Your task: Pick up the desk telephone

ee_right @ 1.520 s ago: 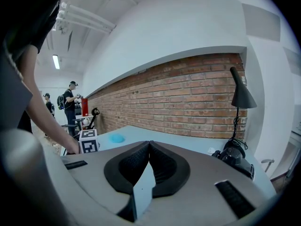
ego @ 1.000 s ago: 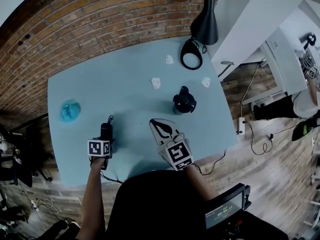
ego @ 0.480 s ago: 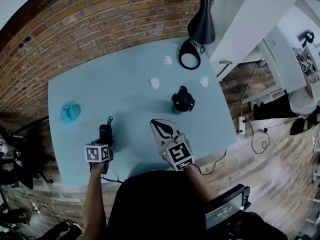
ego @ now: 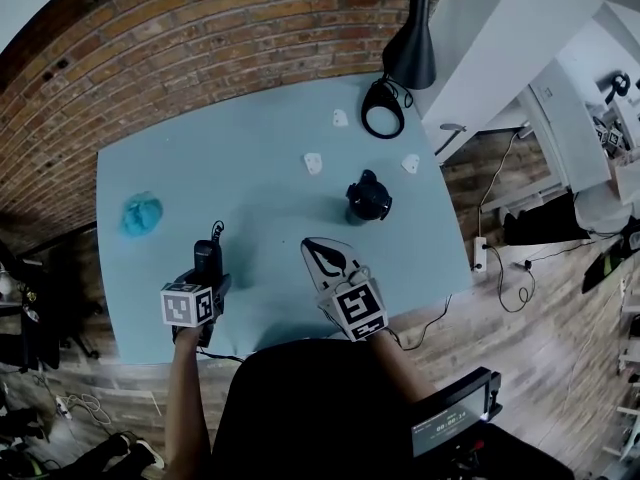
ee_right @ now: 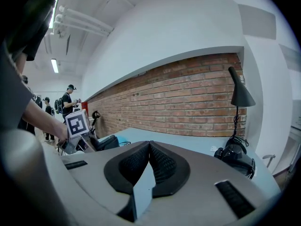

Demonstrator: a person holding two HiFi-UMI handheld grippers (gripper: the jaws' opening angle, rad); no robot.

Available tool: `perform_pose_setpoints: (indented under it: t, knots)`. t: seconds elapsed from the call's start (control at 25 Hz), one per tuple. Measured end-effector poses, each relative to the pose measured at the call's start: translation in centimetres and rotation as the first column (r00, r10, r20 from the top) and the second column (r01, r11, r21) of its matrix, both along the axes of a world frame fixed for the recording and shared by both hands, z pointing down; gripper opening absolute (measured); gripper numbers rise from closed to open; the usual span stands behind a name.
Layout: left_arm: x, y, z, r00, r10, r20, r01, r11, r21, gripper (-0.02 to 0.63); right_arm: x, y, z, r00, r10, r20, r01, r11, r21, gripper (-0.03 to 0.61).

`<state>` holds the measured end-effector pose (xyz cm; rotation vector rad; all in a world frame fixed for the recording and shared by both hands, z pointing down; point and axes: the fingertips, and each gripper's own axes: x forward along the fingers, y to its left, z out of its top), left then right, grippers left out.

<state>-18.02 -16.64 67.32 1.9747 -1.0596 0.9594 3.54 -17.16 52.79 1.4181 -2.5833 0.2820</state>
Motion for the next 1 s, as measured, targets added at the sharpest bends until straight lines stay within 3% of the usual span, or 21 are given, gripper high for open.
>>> perform_pose_setpoints:
  t: [0.36,1.0]
  knots:
    - [-0.4,2.0,-1.2,0.998,-0.039,-0.053,0.04,0.999,0.023,0.296,-1.6,0.9,0.2,0.999,-0.04,-0.019,0.039,0.999,-0.012,0.021]
    - [-1.4,4.0,-4.9,0.996,-0.014,-0.086,0.026,0.99,0.141,0.296,-4.7,2.6,0.6,0.994,-0.097,-0.057,0.096,0.995,-0.032,0.022]
